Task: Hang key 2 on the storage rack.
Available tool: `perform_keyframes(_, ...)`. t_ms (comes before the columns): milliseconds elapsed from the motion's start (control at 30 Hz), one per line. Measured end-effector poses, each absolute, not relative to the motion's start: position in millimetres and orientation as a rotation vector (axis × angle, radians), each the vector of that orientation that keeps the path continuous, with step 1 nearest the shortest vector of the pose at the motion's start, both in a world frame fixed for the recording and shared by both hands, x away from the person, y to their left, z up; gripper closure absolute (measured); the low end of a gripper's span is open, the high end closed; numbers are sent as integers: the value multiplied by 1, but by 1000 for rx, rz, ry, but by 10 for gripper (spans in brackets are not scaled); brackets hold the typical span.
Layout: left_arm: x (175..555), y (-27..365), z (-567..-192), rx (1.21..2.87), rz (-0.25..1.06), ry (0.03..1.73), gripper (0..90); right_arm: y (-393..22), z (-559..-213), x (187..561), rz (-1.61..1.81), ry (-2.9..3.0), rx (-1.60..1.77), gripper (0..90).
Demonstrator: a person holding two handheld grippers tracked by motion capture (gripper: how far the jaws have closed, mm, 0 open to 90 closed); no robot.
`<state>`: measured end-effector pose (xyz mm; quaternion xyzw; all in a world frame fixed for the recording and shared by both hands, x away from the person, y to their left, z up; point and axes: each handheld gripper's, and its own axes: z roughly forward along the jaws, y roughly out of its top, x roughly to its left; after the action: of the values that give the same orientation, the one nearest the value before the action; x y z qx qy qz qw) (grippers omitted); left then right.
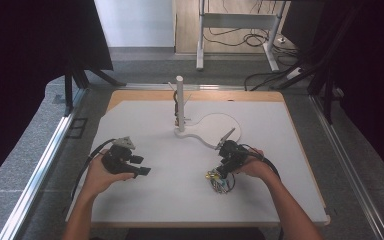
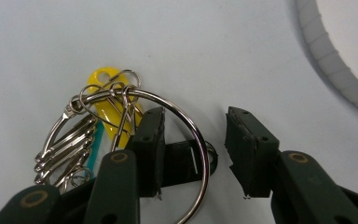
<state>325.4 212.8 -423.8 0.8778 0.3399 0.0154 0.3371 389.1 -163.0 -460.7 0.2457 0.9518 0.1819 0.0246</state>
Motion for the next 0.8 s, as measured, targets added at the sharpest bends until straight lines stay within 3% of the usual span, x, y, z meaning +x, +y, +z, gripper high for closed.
perform_keyframes(300, 325, 217, -422, 2270, 47, 893, 433, -163, -463, 391, 538, 2941, 750, 695)
perform_keyframes(600, 325, 217, -423, 2278, 53, 894, 432, -161, -462, 391, 528, 2977, 717, 859)
perform_keyframes(800, 324, 220, -422, 2277, 65, 897, 432, -164, -461, 394, 538, 3008, 758, 867)
